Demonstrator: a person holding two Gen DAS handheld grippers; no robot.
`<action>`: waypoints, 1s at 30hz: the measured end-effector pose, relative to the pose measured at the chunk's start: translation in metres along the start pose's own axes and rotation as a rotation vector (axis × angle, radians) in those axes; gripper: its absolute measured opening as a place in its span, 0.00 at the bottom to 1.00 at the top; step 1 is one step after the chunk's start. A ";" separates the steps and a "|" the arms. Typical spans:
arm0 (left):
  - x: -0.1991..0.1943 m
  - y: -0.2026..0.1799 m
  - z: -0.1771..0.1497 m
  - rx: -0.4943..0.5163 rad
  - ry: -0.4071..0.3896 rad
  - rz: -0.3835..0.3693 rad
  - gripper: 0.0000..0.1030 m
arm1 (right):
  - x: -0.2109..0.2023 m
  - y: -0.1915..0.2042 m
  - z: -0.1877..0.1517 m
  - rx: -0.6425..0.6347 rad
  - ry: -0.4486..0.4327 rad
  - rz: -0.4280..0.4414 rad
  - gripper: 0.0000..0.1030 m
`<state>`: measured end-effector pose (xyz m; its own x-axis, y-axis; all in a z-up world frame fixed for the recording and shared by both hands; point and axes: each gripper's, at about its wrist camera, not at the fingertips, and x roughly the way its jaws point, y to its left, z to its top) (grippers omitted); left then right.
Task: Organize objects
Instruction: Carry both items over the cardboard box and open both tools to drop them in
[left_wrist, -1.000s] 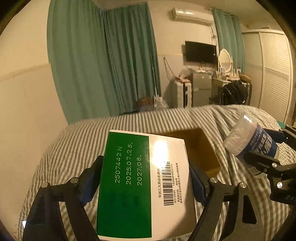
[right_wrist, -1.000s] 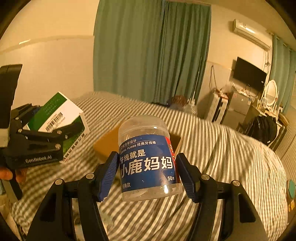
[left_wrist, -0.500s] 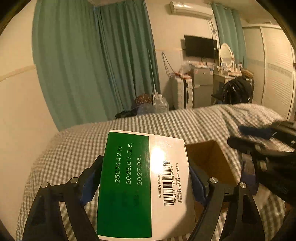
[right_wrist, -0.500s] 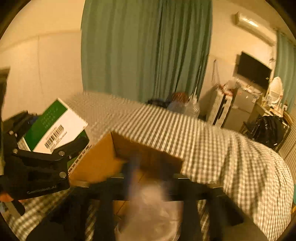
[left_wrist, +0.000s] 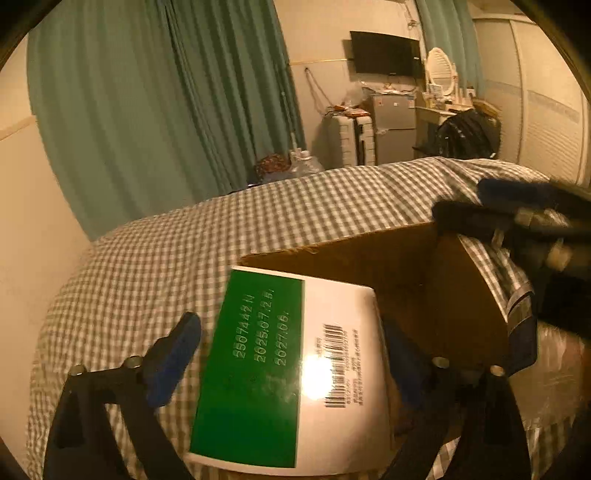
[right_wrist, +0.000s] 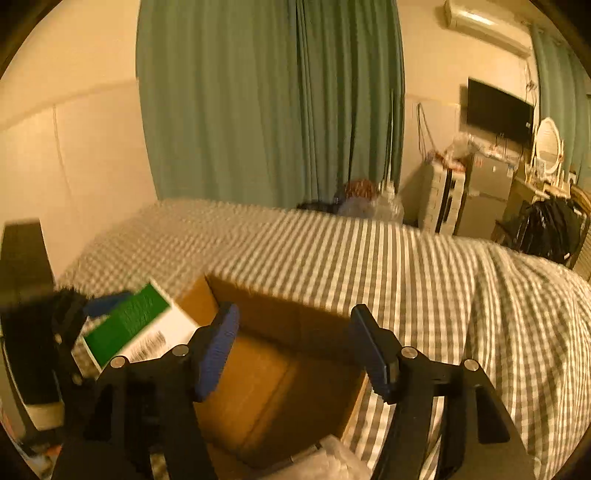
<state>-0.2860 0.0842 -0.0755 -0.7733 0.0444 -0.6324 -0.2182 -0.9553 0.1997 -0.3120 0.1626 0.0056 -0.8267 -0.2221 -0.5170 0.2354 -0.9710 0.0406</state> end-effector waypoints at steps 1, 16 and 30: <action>-0.005 0.001 0.000 -0.006 -0.006 0.008 0.97 | -0.004 0.001 0.004 0.004 -0.041 -0.002 0.66; -0.053 0.030 -0.017 -0.068 -0.006 0.042 1.00 | -0.025 0.041 0.031 -0.089 -0.189 0.016 0.78; -0.158 0.064 -0.084 -0.165 -0.041 0.036 1.00 | -0.162 0.050 -0.034 -0.070 -0.027 -0.109 0.87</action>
<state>-0.1279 -0.0083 -0.0253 -0.8034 0.0178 -0.5952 -0.0919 -0.9913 0.0944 -0.1492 0.1526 0.0622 -0.8623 -0.1191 -0.4921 0.1783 -0.9811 -0.0751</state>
